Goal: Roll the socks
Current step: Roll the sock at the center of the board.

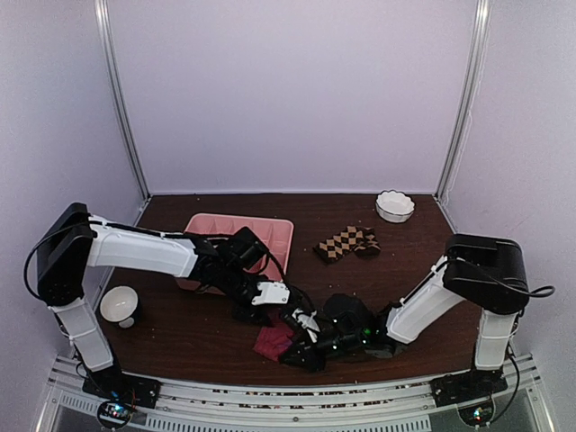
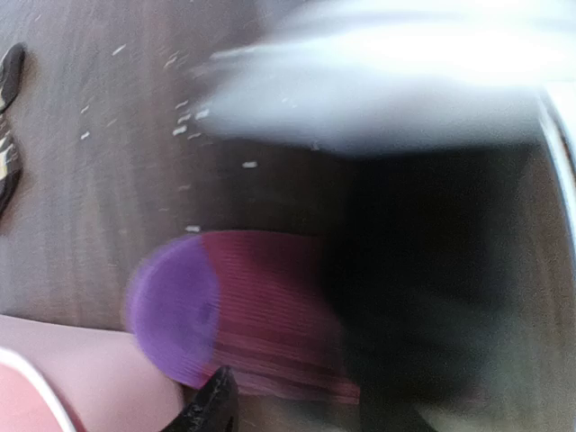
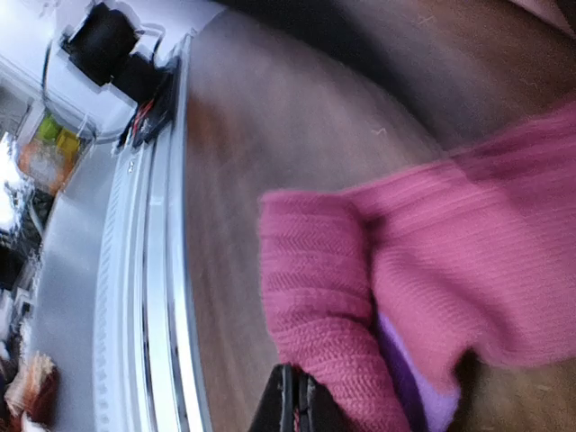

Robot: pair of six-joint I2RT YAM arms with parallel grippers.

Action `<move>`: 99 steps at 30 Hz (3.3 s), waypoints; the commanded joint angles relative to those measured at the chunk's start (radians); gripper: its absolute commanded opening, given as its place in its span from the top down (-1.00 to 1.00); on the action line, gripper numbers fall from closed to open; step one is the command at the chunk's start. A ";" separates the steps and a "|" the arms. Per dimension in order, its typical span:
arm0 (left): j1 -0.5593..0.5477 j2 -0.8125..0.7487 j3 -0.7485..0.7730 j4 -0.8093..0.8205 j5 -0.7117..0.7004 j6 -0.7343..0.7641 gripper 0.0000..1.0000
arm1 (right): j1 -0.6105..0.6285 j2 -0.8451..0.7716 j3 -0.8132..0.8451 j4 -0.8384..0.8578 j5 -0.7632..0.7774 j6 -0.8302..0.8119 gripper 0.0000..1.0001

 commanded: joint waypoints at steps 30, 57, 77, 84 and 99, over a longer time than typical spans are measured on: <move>-0.118 -0.010 -0.071 0.142 -0.106 0.162 0.03 | -0.152 0.111 -0.126 -0.075 -0.036 0.539 1.00; -0.146 0.131 -0.044 0.121 -0.167 0.178 0.55 | -0.217 0.123 -0.205 0.136 -0.105 0.654 0.96; -0.039 0.313 0.200 -0.332 0.237 0.105 1.00 | -0.205 -0.484 -0.391 -0.236 0.444 0.154 -0.09; -0.033 0.331 0.215 -0.394 0.312 0.131 1.00 | -0.141 -0.875 -0.452 -0.368 0.860 0.154 -0.99; 0.009 0.373 0.222 -0.389 0.378 0.107 1.00 | 0.220 -0.651 -0.358 -0.271 0.799 -0.502 -0.80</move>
